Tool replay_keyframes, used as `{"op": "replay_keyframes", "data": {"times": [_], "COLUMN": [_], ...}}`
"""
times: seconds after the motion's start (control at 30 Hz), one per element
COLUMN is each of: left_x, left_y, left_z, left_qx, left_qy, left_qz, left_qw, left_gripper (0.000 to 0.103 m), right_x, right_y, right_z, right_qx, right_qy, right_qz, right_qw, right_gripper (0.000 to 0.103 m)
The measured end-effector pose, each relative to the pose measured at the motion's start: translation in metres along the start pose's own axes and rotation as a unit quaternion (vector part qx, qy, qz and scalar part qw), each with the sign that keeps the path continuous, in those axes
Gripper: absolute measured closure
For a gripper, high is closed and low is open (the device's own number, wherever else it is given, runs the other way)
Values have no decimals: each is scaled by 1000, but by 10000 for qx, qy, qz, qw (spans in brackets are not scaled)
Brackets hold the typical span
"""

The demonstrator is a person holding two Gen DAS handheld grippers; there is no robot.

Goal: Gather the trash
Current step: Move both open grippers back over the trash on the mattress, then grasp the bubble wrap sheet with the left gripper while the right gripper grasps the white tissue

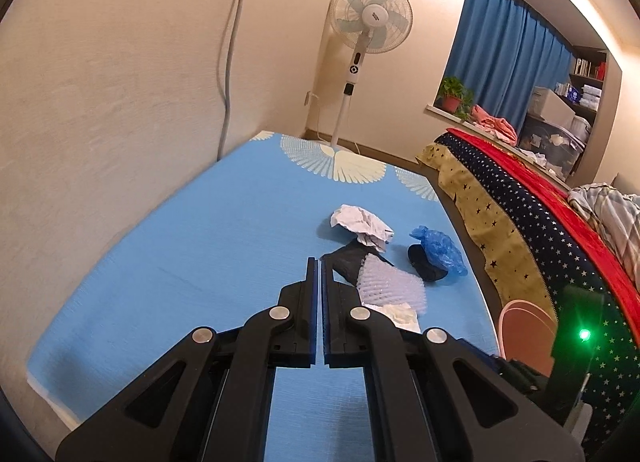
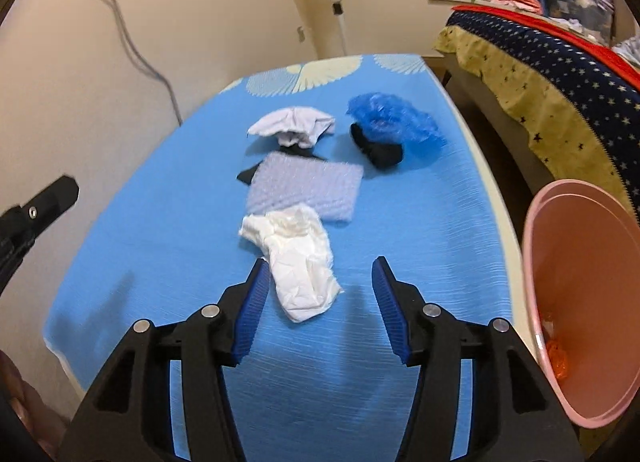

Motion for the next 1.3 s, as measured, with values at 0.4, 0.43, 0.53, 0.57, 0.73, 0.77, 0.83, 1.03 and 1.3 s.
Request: {"op": "replay_keyframes", "data": {"times": [0.4, 0.43, 0.53, 0.57, 0.73, 0.77, 0.83, 1.03, 1.3], "left_x": [51, 56, 70, 75, 96, 100, 106, 128, 130], "left_y": [-17, -19, -23, -24, -34, -37, -42, -52, -57], "left_z": [-12, -12, -14, -14, -16, -17, -18, -25, -32], "left_qx": [46, 52, 54, 29, -19, -23, -6, -1, -12], "left_qy": [465, 510, 643, 681, 830, 869, 977, 1382, 1556], "left_qz": [-551, -583, -650, -662, -659, -669, -649, -642, -852], "left_qw": [9974, 9970, 9958, 9955, 9944, 9940, 9931, 9883, 9841], "left_gripper": [101, 101, 101, 100, 72, 71, 71, 70, 96], "right_x": [-27, -28, -30, -30, -32, -32, -31, -32, -43], "right_y": [-27, -34, -58, -63, -73, -73, -74, -79, -82], "right_z": [-6, -6, -6, -6, -7, -7, -6, -5, -1], "right_qx": [-33, 65, 338, 396, 424, 412, 441, 545, 635], "right_qy": [-128, -131, -139, -133, -127, -128, -125, -139, -246], "right_qz": [-13, -35, -196, -232, -305, -311, -302, -262, -295], "right_qw": [9999, 9999, 9991, 9989, 9986, 9986, 9985, 9981, 9972], "right_gripper": [101, 101, 100, 100, 100, 100, 100, 100, 100]}}
Point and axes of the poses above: each gripper's, at about its wrist camera, not at the fingertips, and x roughly the way its jaws point, y to its left, z to its top, the point moved 2 cm from there along x, roughly the way its jaws point, and after that the axes turned 2 degrees about z, right-handed, at the moved point
